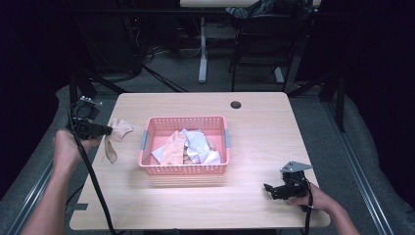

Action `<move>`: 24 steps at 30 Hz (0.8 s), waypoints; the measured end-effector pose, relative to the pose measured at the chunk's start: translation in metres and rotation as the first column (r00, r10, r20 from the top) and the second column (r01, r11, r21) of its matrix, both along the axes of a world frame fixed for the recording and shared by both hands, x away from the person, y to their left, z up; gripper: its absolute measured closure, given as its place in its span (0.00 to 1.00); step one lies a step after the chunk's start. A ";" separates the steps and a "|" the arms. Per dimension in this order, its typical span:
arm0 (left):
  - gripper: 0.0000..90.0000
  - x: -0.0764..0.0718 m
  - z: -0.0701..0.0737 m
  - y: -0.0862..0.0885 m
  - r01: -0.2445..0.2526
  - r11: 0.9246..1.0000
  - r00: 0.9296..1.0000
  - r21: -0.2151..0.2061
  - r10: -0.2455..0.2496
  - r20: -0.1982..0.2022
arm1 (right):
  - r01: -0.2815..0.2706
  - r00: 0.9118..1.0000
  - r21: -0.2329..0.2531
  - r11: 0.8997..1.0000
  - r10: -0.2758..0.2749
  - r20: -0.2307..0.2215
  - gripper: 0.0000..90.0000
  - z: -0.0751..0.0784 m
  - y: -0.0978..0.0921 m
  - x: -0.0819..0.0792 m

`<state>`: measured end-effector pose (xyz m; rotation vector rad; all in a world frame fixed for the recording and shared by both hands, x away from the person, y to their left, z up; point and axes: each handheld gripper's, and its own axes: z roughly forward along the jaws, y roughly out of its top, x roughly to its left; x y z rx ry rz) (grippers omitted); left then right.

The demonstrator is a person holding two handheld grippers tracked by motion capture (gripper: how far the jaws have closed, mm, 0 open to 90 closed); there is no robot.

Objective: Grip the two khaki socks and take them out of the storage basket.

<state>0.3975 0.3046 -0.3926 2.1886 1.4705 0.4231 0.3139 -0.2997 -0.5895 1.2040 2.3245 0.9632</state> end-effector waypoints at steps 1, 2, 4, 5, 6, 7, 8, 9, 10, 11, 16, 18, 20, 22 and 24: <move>0.97 0.001 -0.002 0.001 -0.003 1.000 1.000 -0.002 0.003 -0.003 | 0.000 1.000 0.000 1.000 0.000 0.000 0.00 0.000 0.000 0.000; 0.97 0.001 -0.005 0.002 -0.006 1.000 1.000 0.000 0.006 -0.009 | 0.000 1.000 0.000 1.000 0.000 0.000 0.00 0.000 0.000 0.000; 0.97 0.003 -0.009 0.003 -0.015 1.000 1.000 -0.001 0.015 -0.016 | 0.000 1.000 0.000 1.000 0.000 0.000 0.00 0.000 0.000 0.000; 0.97 0.003 -0.011 0.004 -0.019 1.000 1.000 0.001 0.019 -0.019 | 0.000 1.000 0.000 1.000 0.000 0.000 0.00 0.000 0.000 0.000; 0.97 0.004 -0.013 0.004 -0.025 1.000 0.999 0.003 0.025 -0.024 | 0.000 1.000 0.000 1.000 0.000 0.000 0.00 0.000 0.000 0.000; 0.97 0.005 -0.016 0.005 -0.023 1.000 0.999 0.007 0.023 -0.031 | -0.006 1.000 -0.005 1.000 0.006 0.000 0.00 0.000 0.000 0.000; 0.97 0.006 -0.018 0.005 -0.027 1.000 0.999 0.011 0.028 -0.038 | 0.000 1.000 0.000 1.000 0.000 0.000 0.00 0.000 0.000 0.000; 0.97 0.007 -0.020 0.005 -0.030 0.999 0.999 0.013 0.031 -0.040 | 0.000 1.000 0.000 1.000 0.000 0.000 0.00 0.000 0.000 0.000; 0.97 0.007 -0.022 0.005 -0.031 0.999 0.999 0.011 0.031 -0.045 | 0.000 1.000 0.000 1.000 0.000 0.000 0.00 0.000 0.000 0.000; 0.97 0.008 -0.024 0.005 -0.028 0.999 0.998 0.017 0.029 -0.050 | 0.000 1.000 0.000 1.000 0.000 0.000 0.00 0.000 0.000 0.000; 0.97 0.012 -0.034 0.007 -0.037 0.999 0.997 0.019 0.038 -0.072 | 0.000 1.000 0.000 1.000 0.000 0.000 0.00 0.000 0.000 0.000; 0.97 0.013 -0.038 0.007 -0.038 0.999 0.996 0.023 0.040 -0.082 | 0.000 1.000 0.000 1.000 0.000 0.000 0.00 0.000 0.000 0.000; 0.97 0.015 -0.044 0.007 -0.039 0.998 0.995 0.043 0.043 -0.091 | 0.000 1.000 0.000 1.000 0.000 0.000 0.00 0.000 0.000 0.000; 0.97 0.015 -0.050 0.007 -0.048 0.998 0.993 0.034 0.051 -0.106 | 0.000 1.000 0.000 1.000 0.000 0.000 0.00 0.000 0.000 0.000; 0.97 0.017 -0.057 0.008 -0.048 0.998 0.991 0.043 0.052 -0.120 | 0.000 1.000 0.000 1.000 0.000 0.000 0.00 0.000 0.000 0.000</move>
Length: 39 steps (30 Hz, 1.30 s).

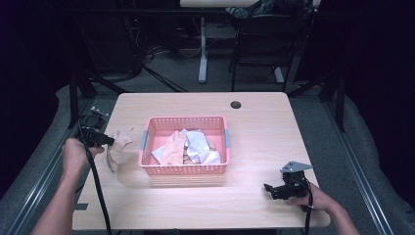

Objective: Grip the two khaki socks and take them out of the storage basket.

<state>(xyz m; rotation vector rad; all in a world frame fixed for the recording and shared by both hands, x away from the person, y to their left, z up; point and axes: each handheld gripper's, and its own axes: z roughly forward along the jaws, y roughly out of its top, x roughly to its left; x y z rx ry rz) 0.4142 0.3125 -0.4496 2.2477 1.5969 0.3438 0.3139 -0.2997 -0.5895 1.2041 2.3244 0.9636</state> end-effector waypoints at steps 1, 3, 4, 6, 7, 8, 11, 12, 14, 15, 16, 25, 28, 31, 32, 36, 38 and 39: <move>0.97 0.001 -0.004 0.000 -0.003 1.000 1.000 -0.005 0.003 -0.006 | -0.005 1.000 -0.005 1.000 0.005 0.001 0.00 0.000 0.000 0.000; 0.97 0.002 -0.012 0.001 -0.010 1.000 1.000 -0.007 0.010 -0.022 | -0.005 1.000 -0.006 1.000 0.005 0.001 0.00 0.000 0.000 0.000; 0.97 0.003 -0.016 0.001 -0.012 1.000 0.999 -0.009 0.012 -0.032 | 0.000 1.000 0.000 1.000 0.000 0.000 0.00 0.000 0.000 0.000; 0.97 0.004 -0.025 0.001 -0.019 1.000 0.999 -0.013 0.019 -0.046 | 0.000 1.000 0.000 1.000 0.000 0.000 0.00 0.000 0.000 0.000; 0.97 0.005 -0.029 0.001 -0.020 1.000 0.998 -0.011 0.019 -0.056 | -0.004 1.000 -0.004 1.000 0.004 0.001 0.00 0.000 0.000 0.000; 0.97 0.006 -0.033 0.001 -0.025 1.000 0.998 -0.011 0.024 -0.060 | -0.004 1.000 -0.005 1.000 0.004 0.001 0.00 0.000 0.000 0.000; 0.97 0.007 -0.045 0.003 -0.038 0.999 0.996 -0.015 0.036 -0.078 | -0.005 1.000 -0.004 1.000 0.005 0.001 0.00 0.000 0.000 0.000; 0.97 0.008 -0.048 0.004 -0.044 0.999 0.996 -0.018 0.042 -0.081 | 0.000 1.000 0.000 1.000 0.000 0.000 0.00 0.000 0.000 0.000; 0.97 0.008 -0.056 0.005 -0.052 0.999 0.995 -0.018 0.050 -0.087 | -0.002 1.000 0.000 1.000 0.002 0.003 0.00 0.000 0.000 0.000; 0.97 0.009 -0.058 0.005 -0.055 0.998 0.994 -0.018 0.053 -0.093 | -0.001 1.000 0.000 1.000 0.001 0.000 0.00 0.000 0.000 0.000; 0.97 0.009 -0.062 0.005 -0.059 0.998 0.994 -0.019 0.057 -0.095 | 0.000 1.000 0.000 1.000 0.000 0.000 0.00 0.000 0.000 0.000; 0.96 0.012 -0.094 0.007 -0.093 0.995 0.986 -0.036 0.087 -0.145 | -0.002 1.000 0.000 1.000 0.002 0.002 0.00 0.000 0.000 0.000; 0.95 0.012 -0.099 0.007 -0.099 0.994 0.985 -0.044 0.092 -0.143 | -0.003 1.000 0.001 1.000 0.003 -0.001 0.00 0.000 0.000 0.000; 0.90 0.012 -0.096 0.007 -0.097 0.994 0.986 -0.052 0.089 -0.139 | -0.004 1.000 0.000 1.000 0.004 -0.002 0.00 0.000 0.000 0.000; 0.85 0.011 -0.093 0.007 -0.098 0.994 0.987 -0.053 0.091 -0.132 | -0.005 1.000 0.001 1.000 0.005 0.001 0.00 0.000 0.000 0.000; 0.49 0.009 -0.076 0.006 -0.114 0.991 0.992 -0.071 0.109 -0.062 | -0.002 1.000 0.000 1.000 0.002 -0.001 0.00 0.000 0.000 0.000; 0.34 0.007 -0.064 0.005 -0.109 0.990 0.994 -0.095 0.105 -0.037 | -0.002 1.000 0.000 1.000 0.002 -0.001 0.00 0.000 0.000 0.000; 0.30 0.007 -0.058 0.003 -0.099 0.990 0.995 -0.102 0.098 -0.015 | -0.002 1.000 0.000 1.000 0.002 -0.001 0.00 0.000 0.000 0.000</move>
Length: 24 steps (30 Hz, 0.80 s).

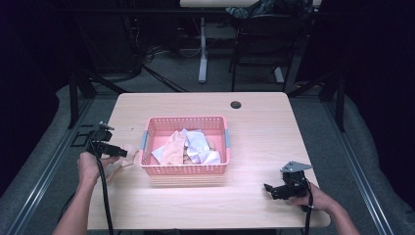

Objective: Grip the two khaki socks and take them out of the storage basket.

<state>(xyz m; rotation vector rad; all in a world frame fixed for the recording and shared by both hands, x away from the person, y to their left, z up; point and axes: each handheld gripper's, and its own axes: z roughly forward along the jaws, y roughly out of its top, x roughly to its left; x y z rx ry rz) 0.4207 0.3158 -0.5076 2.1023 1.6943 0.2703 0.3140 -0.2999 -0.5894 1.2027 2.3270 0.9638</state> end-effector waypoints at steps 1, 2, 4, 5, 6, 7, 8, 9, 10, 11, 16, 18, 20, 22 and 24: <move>0.26 -0.001 0.006 -0.002 0.005 1.000 1.000 0.000 -0.005 0.016 | 0.000 1.000 0.000 1.000 0.000 0.000 0.00 0.000 0.000 0.000; 0.22 -0.001 0.012 -0.004 0.013 1.000 0.999 -0.004 -0.013 0.031 | 0.000 1.000 0.000 1.000 0.000 0.000 0.00 0.000 0.000 0.000; 0.18 -0.002 0.023 -0.010 0.033 0.999 0.998 -0.004 -0.033 0.051 | -0.002 1.000 0.000 1.000 0.002 -0.001 0.00 0.000 0.000 0.000; 0.16 -0.002 0.028 -0.013 0.042 0.999 0.997 0.000 -0.042 0.059 | 0.000 1.000 0.000 1.000 0.000 0.000 0.00 0.000 0.000 0.000; 0.14 -0.002 0.033 -0.016 0.050 0.999 0.997 0.002 -0.050 0.065 | -0.002 1.000 0.000 1.000 0.002 -0.001 0.00 0.000 0.000 0.000; 0.11 -0.002 0.038 -0.019 0.055 0.998 0.995 0.005 -0.056 0.077 | 0.000 1.000 0.000 1.000 0.000 0.000 0.00 0.000 0.000 0.000; 0.09 -0.001 0.042 -0.022 0.068 0.998 0.994 0.008 -0.068 0.086 | -0.001 1.000 0.000 1.000 0.001 0.000 0.00 0.000 0.000 0.000; 0.07 -0.001 0.046 -0.026 0.078 0.997 0.992 0.006 -0.078 0.095 | -0.001 1.000 0.000 1.000 0.001 0.000 0.00 0.000 0.000 0.000; 0.05 -0.001 0.049 -0.030 0.087 0.996 0.991 0.011 -0.088 0.103 | -0.001 1.000 0.000 1.000 0.001 0.000 0.00 0.000 0.000 0.000; 0.03 -0.001 0.052 -0.034 0.096 0.995 0.990 0.012 -0.096 0.106 | -0.001 1.000 0.000 1.000 0.001 0.000 0.00 0.000 0.000 0.000; 0.00 0.003 0.060 -0.052 0.143 0.990 0.981 0.012 -0.143 0.130 | -0.001 1.000 0.000 1.000 0.001 0.000 0.00 0.000 0.000 0.000; 0.00 0.005 0.059 -0.059 0.162 0.987 0.978 0.015 -0.163 0.130 | -0.001 1.000 0.000 1.000 0.001 0.000 0.00 0.000 0.000 0.000; 0.00 0.007 0.058 -0.066 0.177 0.984 0.976 0.014 -0.177 0.131 | -0.001 1.000 0.000 1.000 0.001 0.000 0.00 0.000 0.000 0.000; 0.00 0.009 0.056 -0.072 0.196 0.981 0.972 0.005 -0.195 0.133 | -0.001 1.000 0.000 1.000 0.001 0.001 0.00 0.000 0.000 0.000; 0.00 0.011 0.054 -0.079 0.207 0.978 0.970 -0.003 -0.204 0.134 | -0.001 1.000 0.000 1.000 0.001 0.000 0.00 0.000 0.000 0.000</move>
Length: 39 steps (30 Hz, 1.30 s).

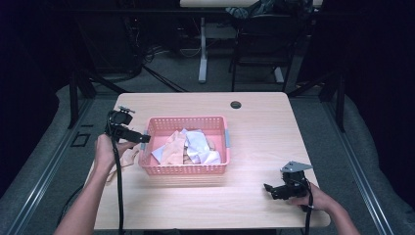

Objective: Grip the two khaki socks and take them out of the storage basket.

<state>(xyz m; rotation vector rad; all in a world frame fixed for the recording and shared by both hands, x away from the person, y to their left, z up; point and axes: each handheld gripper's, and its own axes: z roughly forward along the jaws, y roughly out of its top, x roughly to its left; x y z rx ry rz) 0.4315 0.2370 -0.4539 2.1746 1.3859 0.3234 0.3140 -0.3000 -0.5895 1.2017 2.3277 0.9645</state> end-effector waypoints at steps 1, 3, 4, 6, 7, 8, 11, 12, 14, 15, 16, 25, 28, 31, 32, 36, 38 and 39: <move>0.00 0.001 -0.001 -0.003 0.013 1.000 1.000 -0.007 -0.013 -0.004 | -0.001 1.000 0.001 1.000 0.001 0.000 0.00 0.000 0.000 0.000; 0.00 0.003 -0.004 -0.010 0.027 1.000 1.000 -0.012 -0.027 -0.011 | -0.002 1.000 0.000 1.000 0.002 0.000 0.00 0.000 0.000 0.000; 0.00 0.005 -0.005 -0.013 0.042 0.999 0.999 -0.011 -0.042 -0.010 | -0.002 1.000 0.000 1.000 0.002 0.000 0.00 0.000 0.000 0.000; 0.00 0.007 -0.007 -0.020 0.059 0.998 0.998 -0.010 -0.059 -0.012 | -0.002 1.000 0.000 1.000 0.002 0.000 0.00 0.000 0.000 0.000; 0.00 0.009 -0.009 -0.024 0.066 0.998 0.998 -0.015 -0.066 -0.014 | -0.002 1.000 0.000 1.000 0.002 0.000 0.00 0.000 0.000 0.000; 0.00 0.010 -0.011 -0.029 0.076 0.997 0.997 -0.013 -0.076 -0.022 | -0.002 1.000 0.000 1.000 0.002 0.000 0.00 0.000 0.000 0.000; 0.00 0.014 -0.017 -0.040 0.090 0.996 0.995 -0.015 -0.090 -0.032 | -0.001 1.000 0.000 1.000 0.001 0.000 0.00 0.000 0.000 0.000; 0.00 0.016 -0.018 -0.042 0.096 0.995 0.995 -0.018 -0.096 -0.036 | -0.002 1.000 0.000 1.000 0.002 0.000 0.00 0.000 0.000 0.000; 0.00 0.019 -0.023 -0.047 0.105 0.994 0.993 -0.026 -0.107 -0.047 | -0.002 1.000 0.000 1.000 0.002 0.001 0.00 0.000 0.000 0.000; 0.00 0.020 -0.026 -0.050 0.111 0.993 0.992 -0.030 -0.112 -0.058 | -0.002 1.000 0.000 1.000 0.002 0.001 0.00 0.000 0.000 0.000; 0.00 0.022 -0.029 -0.053 0.117 0.993 0.991 -0.031 -0.119 -0.069 | -0.002 1.000 0.000 1.000 0.002 0.001 0.00 0.000 0.000 0.000; 0.13 0.031 -0.050 -0.075 0.155 0.987 0.982 -0.029 -0.157 -0.109 | -0.002 1.000 0.000 1.000 0.002 0.001 0.00 0.000 0.000 0.000; 0.17 0.035 -0.057 -0.081 0.159 0.987 0.979 -0.010 -0.159 -0.128 | -0.003 1.000 0.000 1.000 0.003 0.002 0.00 0.000 0.000 0.000; 0.20 0.038 -0.062 -0.083 0.153 0.988 0.978 0.001 -0.151 -0.147 | -0.002 1.000 0.000 1.000 0.002 0.001 0.00 0.000 0.000 0.000; 0.21 0.040 -0.064 -0.083 0.154 0.988 0.977 0.012 -0.150 -0.152 | -0.002 1.000 0.000 1.000 0.002 0.001 0.00 0.000 0.000 0.000; 0.32 0.042 -0.071 -0.084 0.119 0.992 0.977 0.053 -0.107 -0.182 | -0.002 1.000 0.000 1.000 0.002 0.001 0.00 0.000 0.000 0.000; 0.37 0.043 -0.072 -0.082 0.123 0.991 0.975 0.052 -0.111 -0.192 | -0.003 1.000 0.000 1.000 0.003 0.001 0.00 0.000 0.000 0.000; 0.43 0.042 -0.072 -0.082 0.126 0.991 0.974 0.049 -0.115 -0.194 | -0.002 1.000 0.000 1.000 0.002 0.000 0.00 0.000 0.000 0.000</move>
